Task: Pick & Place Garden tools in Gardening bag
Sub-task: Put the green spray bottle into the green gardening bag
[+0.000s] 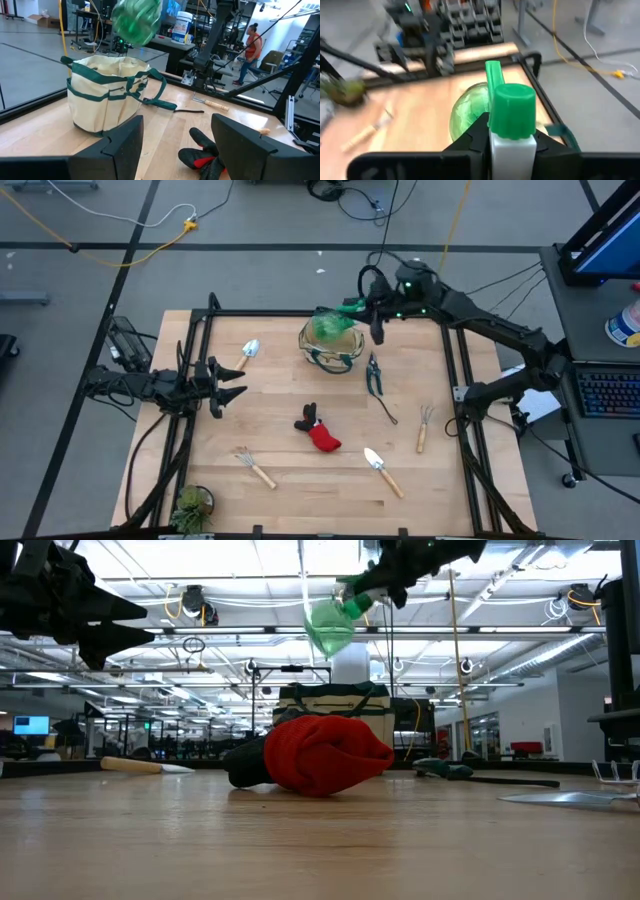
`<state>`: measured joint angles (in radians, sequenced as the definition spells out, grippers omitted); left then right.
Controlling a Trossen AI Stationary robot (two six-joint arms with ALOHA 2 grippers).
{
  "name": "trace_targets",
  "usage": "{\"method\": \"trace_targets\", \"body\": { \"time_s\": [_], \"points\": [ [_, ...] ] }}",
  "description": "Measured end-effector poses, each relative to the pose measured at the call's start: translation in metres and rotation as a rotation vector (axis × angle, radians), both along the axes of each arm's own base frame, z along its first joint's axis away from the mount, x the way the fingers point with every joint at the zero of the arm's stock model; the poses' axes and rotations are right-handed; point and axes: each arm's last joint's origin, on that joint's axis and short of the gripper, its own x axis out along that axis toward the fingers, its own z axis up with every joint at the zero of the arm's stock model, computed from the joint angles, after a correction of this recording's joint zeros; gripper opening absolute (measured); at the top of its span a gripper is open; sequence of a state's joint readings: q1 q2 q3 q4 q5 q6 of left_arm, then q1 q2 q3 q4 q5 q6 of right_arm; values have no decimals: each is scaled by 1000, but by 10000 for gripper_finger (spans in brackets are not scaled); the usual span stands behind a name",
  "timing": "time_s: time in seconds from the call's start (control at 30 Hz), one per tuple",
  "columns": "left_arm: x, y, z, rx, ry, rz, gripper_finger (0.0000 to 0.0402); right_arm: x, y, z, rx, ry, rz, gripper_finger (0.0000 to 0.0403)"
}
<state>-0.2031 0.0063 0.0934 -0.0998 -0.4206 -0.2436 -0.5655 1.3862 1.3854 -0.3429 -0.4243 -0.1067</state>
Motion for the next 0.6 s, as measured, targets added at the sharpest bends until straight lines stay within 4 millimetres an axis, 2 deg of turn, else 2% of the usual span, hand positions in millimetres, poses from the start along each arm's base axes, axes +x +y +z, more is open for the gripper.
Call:
{"method": "trace_targets", "body": {
  "time_s": [0.23, 0.6],
  "points": [
    [0, 0, 0, 0, 0, 0, 241, 12, -3, -24, -16, 183, -50, 39],
    [0, 0, 0, 6, 1, 0, 241, 16, 0, -39, -80, 329, -90, 41]
  ]
}}
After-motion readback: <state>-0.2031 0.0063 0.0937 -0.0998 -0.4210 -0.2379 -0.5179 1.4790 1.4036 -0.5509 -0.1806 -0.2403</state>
